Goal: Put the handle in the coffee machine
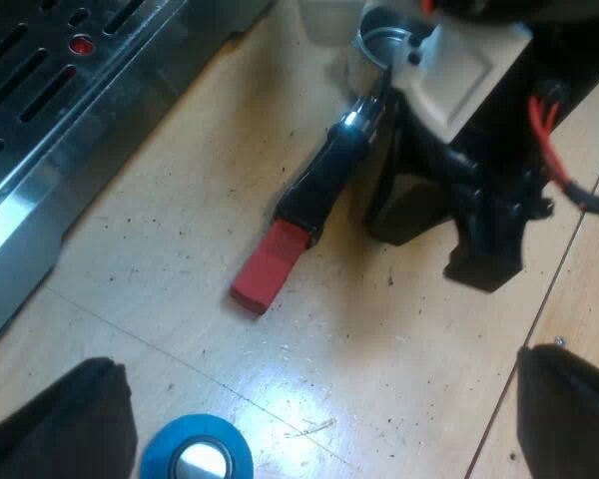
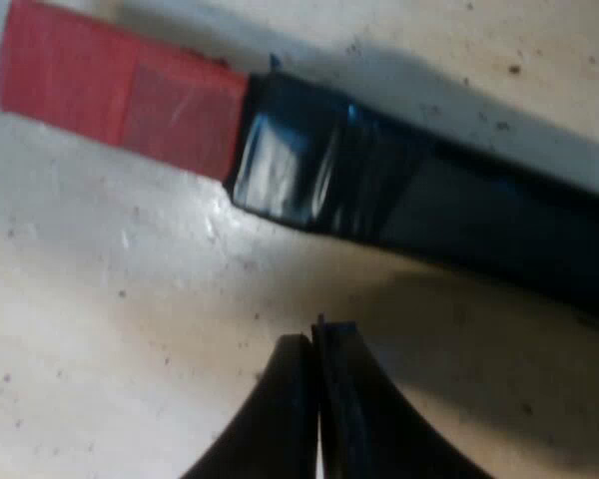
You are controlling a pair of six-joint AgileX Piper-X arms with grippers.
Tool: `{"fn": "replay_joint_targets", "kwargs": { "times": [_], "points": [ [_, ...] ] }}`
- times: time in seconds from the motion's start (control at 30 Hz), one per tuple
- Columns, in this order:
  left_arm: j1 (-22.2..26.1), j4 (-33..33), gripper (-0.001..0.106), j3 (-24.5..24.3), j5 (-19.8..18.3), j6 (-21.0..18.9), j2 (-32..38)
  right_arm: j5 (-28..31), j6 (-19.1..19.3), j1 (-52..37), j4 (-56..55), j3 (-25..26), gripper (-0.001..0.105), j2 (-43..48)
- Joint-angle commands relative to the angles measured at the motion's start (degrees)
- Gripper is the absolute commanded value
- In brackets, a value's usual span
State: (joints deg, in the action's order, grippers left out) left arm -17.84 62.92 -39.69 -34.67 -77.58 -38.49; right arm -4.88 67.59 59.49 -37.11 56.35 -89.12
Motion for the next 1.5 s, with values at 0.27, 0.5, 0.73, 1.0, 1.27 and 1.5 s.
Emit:
{"fn": "replay_joint_targets", "kwargs": {
  "times": [0.27,0.5,0.73,1.0,1.27,1.5],
  "points": [
    [-0.14,-0.21,0.08,-0.37,-3.99,3.84,0.45,-0.06,-4.57,0.15,-9.16,0.36,0.0,13.12],
    [-0.14,-0.21,0.08,-0.37,-5.46,8.55,0.45,2.25,-6.03,0.15,-11.35,0.86,0.014,19.66],
    [-1.43,-1.67,0.08,-0.37,-10.1,11.02,0.45,4.88,-5.81,0.15,-16.6,2.79,0.099,22.75],
    [-7.27,-4.85,0.085,-0.37,-7.07,11.02,0.45,8.57,-9.29,0.15,-21.05,3.68,0.105,22.89],
    [-13.32,-6.09,0.085,-0.37,-4.18,10.75,0.45,16.05,-13.58,-0.29,-25.52,3.68,0.087,22.89],
    [-13.33,-6.62,0.085,-0.37,-4.18,10.16,0.31,14.73,-10.25,-8.29,-25.72,3.5,0.079,22.89]
  ]
}}
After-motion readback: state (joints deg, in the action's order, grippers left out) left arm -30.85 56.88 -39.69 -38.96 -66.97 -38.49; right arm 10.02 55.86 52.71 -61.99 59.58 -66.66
